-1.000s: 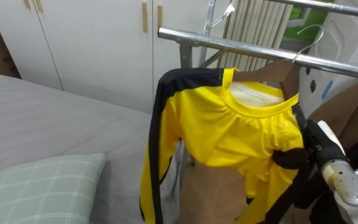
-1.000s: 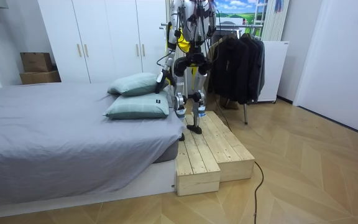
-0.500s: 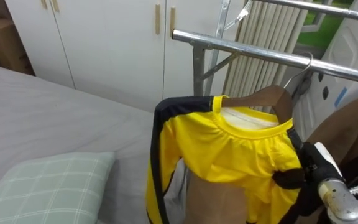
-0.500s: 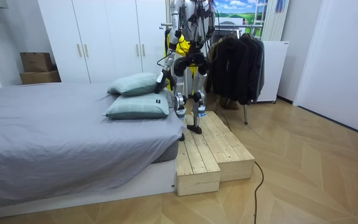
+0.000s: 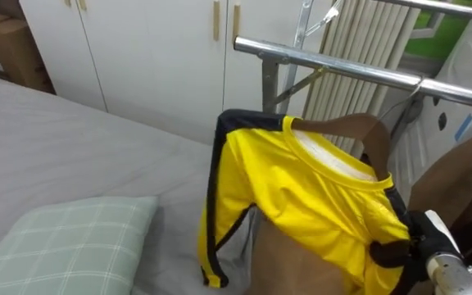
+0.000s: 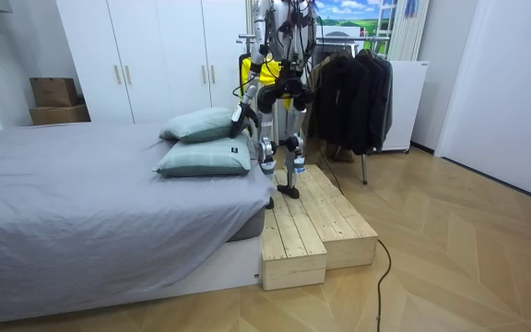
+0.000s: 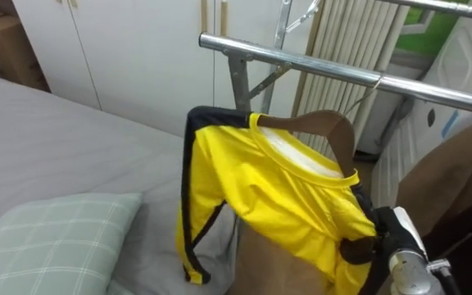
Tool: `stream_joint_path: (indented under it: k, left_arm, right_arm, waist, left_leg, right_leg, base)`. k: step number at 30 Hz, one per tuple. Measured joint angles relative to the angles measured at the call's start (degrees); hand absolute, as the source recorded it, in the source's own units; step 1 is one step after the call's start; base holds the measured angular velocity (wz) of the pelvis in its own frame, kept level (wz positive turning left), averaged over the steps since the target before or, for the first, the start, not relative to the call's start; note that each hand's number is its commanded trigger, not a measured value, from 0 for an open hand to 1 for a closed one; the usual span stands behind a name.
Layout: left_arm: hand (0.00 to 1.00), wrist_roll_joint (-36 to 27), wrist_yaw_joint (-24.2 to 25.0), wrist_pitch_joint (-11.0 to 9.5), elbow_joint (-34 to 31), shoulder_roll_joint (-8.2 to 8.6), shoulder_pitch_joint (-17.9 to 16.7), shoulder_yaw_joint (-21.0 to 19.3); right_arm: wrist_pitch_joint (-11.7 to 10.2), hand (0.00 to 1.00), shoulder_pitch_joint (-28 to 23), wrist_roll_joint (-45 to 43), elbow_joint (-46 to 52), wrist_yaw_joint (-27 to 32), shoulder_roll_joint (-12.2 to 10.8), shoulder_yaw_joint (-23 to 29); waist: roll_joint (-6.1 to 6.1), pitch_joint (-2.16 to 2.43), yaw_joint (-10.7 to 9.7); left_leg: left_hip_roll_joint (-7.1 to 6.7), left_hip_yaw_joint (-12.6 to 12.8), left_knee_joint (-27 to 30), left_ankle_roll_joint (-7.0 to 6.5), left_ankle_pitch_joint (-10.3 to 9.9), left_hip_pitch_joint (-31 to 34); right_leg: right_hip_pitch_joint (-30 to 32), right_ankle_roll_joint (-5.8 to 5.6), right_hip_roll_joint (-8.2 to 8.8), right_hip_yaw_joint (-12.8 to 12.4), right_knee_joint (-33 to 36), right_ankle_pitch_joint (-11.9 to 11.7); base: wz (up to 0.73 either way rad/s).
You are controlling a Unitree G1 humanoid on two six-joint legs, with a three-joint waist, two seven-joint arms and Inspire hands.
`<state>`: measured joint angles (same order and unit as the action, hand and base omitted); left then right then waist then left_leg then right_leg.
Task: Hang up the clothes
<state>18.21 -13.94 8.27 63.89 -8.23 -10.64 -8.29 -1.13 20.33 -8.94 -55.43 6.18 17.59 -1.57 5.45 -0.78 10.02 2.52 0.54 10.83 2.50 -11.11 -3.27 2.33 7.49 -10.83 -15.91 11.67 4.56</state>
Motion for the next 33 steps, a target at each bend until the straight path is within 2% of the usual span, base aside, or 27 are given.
stream_joint_path:
  k: [1,2,3,5,11,15,26,33]
  left_arm:
    - [0.00,0.00,-0.33,0.00,0.10,0.00,0.00,0.00]
    - [0.00,0.00,-0.46,0.00,0.17,0.01,0.00,0.00]
    - [0.00,0.00,-0.60,-0.01,0.22,0.02,0.00,0.00]
    - [0.00,0.00,-0.66,-0.01,0.23,0.02,0.00,0.00]
    - [0.00,-0.01,-1.17,-0.02,0.22,0.02,0.00,0.27]
    - [0.00,-0.01,-1.34,-0.03,0.25,0.37,-0.01,0.28]
    - [0.00,0.00,-1.41,-0.02,0.26,0.37,-0.17,-0.22]
    - [0.00,0.00,-1.48,-0.02,0.31,0.37,-0.18,-1.01]
  right_arm:
    - [-0.01,0.59,0.00,-0.05,-0.07,0.57,-0.27,0.00]
    - [-0.01,0.53,0.00,-0.05,-0.07,0.71,-0.36,0.00]
    - [-0.04,0.20,0.00,-0.05,-0.07,0.81,-0.43,0.00]
    - [-0.07,0.00,0.00,-0.05,-0.07,1.11,-0.45,-0.03]
    - [-0.01,0.00,-0.01,-0.13,-1.19,1.94,-0.48,-0.47]
    - [0.08,0.00,-0.05,-0.70,-2.47,2.36,-0.51,-0.69]
    - [0.11,0.00,-0.05,-2.63,-2.46,3.11,-0.51,-0.71]
    - [1.06,0.00,-0.03,-5.33,-2.03,3.08,-0.49,-0.62]
  waist:
    - [-0.03,-0.02,0.00]
    - [-0.03,-0.02,0.00]
    - [-0.03,-0.04,0.00]
    - [-0.05,-0.06,0.00]
    - [-0.19,-0.20,-0.03]
    - [-0.57,-0.51,-0.06]
    - [-0.46,-0.43,-0.03]
    - [-0.06,-0.18,0.10]
  left_leg:
    - [0.00,0.00,-0.02,-0.02,-0.01,-0.09]
    - [0.00,0.00,-0.03,-0.02,-0.02,-0.11]
    - [0.00,0.00,-0.08,-0.03,-0.02,-0.12]
    - [0.00,0.00,-0.10,-0.03,-0.02,-0.12]
    - [0.00,-0.11,-0.11,-0.03,-0.02,-0.12]
    - [-0.01,0.15,-0.14,-0.03,-0.02,-0.01]
    - [0.00,0.25,-0.14,-0.03,-0.02,-0.17]
    - [0.00,0.58,-0.14,-0.04,-0.02,-0.22]
  right_leg:
    - [-0.10,0.03,0.00,-0.01,-0.04,0.04]
    - [-0.13,0.05,0.00,-0.01,-0.06,0.07]
    - [-0.14,0.08,0.00,-0.01,-0.09,0.13]
    - [-0.16,0.12,0.00,-0.02,-0.10,0.20]
    - [-0.31,-0.22,-0.13,-0.52,-0.22,0.71]
    - [-0.17,-0.26,-0.20,-0.99,-0.22,0.74]
    - [-0.18,0.19,-0.25,-1.14,-0.12,0.48]
    - [0.02,0.22,-0.31,-1.34,0.17,0.48]
  base:
    - [0.00]
    - [0.00]
    - [0.00]
    - [0.00]
    - [0.00]
    - [-0.03]
    - [0.00]
    - [-0.01]
